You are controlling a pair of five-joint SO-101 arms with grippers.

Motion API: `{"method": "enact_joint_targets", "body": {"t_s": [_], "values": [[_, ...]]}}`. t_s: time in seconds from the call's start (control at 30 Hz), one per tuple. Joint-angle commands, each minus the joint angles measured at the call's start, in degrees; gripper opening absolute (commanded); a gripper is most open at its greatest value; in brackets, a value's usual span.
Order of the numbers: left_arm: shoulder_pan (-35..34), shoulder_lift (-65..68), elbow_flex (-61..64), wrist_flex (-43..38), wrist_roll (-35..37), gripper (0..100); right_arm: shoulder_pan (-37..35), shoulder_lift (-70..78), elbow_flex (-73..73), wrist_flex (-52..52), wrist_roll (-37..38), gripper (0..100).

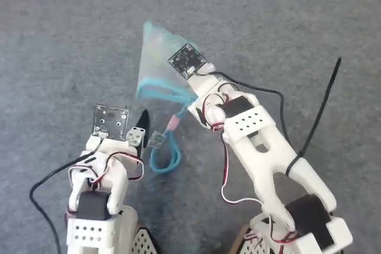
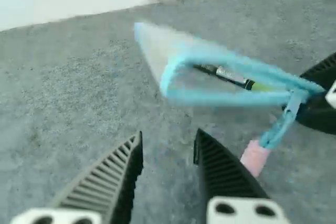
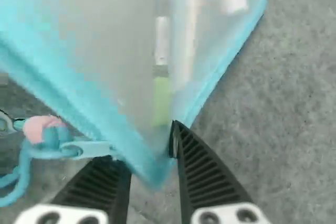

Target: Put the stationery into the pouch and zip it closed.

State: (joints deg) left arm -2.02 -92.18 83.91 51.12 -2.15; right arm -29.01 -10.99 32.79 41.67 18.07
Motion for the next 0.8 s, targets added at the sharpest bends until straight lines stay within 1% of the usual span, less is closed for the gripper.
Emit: {"method": "enact_joint_targets", "body": {"t_s": [0.0,0.13,0.2,0.3,0.4,0.53,0.6,0.7,0.77], "values": [[0.35,-0.97,-3.56,0.88,-0.7,17,2.33,0.04,-2.37,-0.22,-2.02,0.7],[0.35,-0.97,-4.88,2.37,-0.7,17,2.42,-0.31,-2.55,0.22,-3.25,0.6],[1.23,-0.97,-5.49,3.78,-0.79,17,2.33,-0.31,-4.13,2.33,-3.34,0.6],[5.98,-0.88,-4.88,4.31,-1.14,17,2.15,-0.31,-7.65,7.52,-3.52,0.6],[10.46,-0.79,-2.33,2.73,-3.34,17,2.07,-0.4,-8.97,10.15,-4.92,0.7],[12.92,-0.79,0.84,-0.88,-3.6,17,1.98,-0.48,-8.7,10.51,-5.27,0.7],[13.19,-0.7,1.45,-1.76,-3.6,19,1.98,-0.48,-8.7,10.68,-5.27,0.7],[13.27,-0.53,1.54,-1.67,-3.6,26,1.89,-0.57,-8.97,12.88,-5.36,0.7],[13.27,-0.53,1.54,-1.58,-3.6,26,1.19,-2.24,-8.7,13.85,-5.45,0.7]]}}
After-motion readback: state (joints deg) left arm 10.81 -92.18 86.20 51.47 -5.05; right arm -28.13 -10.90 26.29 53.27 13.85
